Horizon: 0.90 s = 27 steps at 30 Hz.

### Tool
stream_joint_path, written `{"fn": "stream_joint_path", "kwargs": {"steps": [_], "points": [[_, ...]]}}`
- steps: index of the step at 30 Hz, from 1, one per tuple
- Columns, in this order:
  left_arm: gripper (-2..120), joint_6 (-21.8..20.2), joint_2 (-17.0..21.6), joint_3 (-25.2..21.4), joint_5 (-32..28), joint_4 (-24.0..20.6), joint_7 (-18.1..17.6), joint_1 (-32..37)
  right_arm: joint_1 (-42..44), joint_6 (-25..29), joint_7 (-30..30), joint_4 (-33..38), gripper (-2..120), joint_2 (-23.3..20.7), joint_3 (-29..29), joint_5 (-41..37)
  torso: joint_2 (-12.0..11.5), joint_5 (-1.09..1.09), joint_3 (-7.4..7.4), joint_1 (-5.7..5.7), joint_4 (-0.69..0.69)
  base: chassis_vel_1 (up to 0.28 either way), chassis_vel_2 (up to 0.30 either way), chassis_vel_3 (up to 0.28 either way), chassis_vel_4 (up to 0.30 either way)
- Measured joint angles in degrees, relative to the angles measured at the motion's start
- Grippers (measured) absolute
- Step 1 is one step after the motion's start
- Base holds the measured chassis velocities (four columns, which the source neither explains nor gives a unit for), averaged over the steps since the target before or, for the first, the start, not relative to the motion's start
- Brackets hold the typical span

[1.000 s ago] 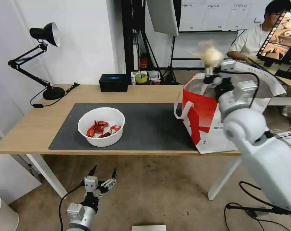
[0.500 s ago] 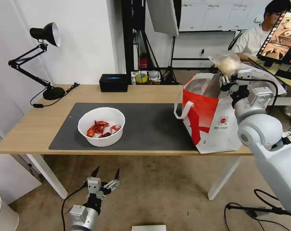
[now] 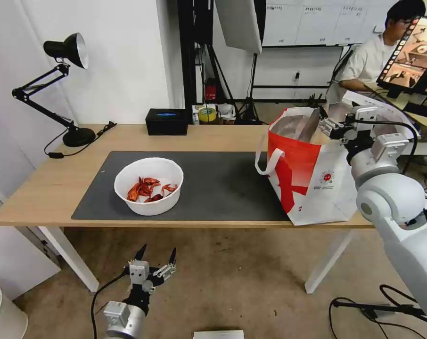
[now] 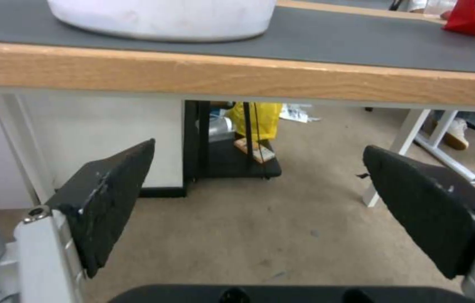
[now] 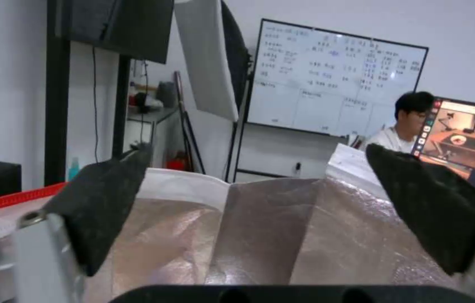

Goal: Pick up the trash from the table and place it into the takeout bag.

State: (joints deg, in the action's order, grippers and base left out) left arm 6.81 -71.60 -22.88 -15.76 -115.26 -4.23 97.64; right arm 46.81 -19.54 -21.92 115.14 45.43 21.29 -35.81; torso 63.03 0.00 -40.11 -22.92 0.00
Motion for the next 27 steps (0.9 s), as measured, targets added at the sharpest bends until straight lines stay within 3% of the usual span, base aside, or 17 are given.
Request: {"fn": "stream_joint_path", "kwargs": {"steps": [14, 21, 27], "points": [[100, -0.25, 0.07, -0.25, -0.63, -0.62, -0.45, -0.87, 0.65, 0.11, 0.67, 1.06, 100, 0.0, 0.32, -0.4, 0.0, 0.0, 0.0, 0.0, 0.0, 0.0, 0.0, 0.0, 0.0], [100, -0.36, 0.26, -0.41, -1.24, -0.52, -0.55, -1.3, 1.67, 1.71, 1.85, 4.05, 100, 0.12, -1.16, -4.51, 0.0, 0.0, 0.0, 0.0, 0.0, 0.0, 0.0, 0.0, 0.0], [100, -0.4, 0.56, -1.05, -1.83, -0.53, -0.59, -1.28, 4.21, 3.42, 5.92, 7.79, 100, 0.49, -1.74, -7.55, 0.0, 0.0, 0.0, 0.0, 0.0, 0.0, 0.0, 0.0, 0.0]]}}
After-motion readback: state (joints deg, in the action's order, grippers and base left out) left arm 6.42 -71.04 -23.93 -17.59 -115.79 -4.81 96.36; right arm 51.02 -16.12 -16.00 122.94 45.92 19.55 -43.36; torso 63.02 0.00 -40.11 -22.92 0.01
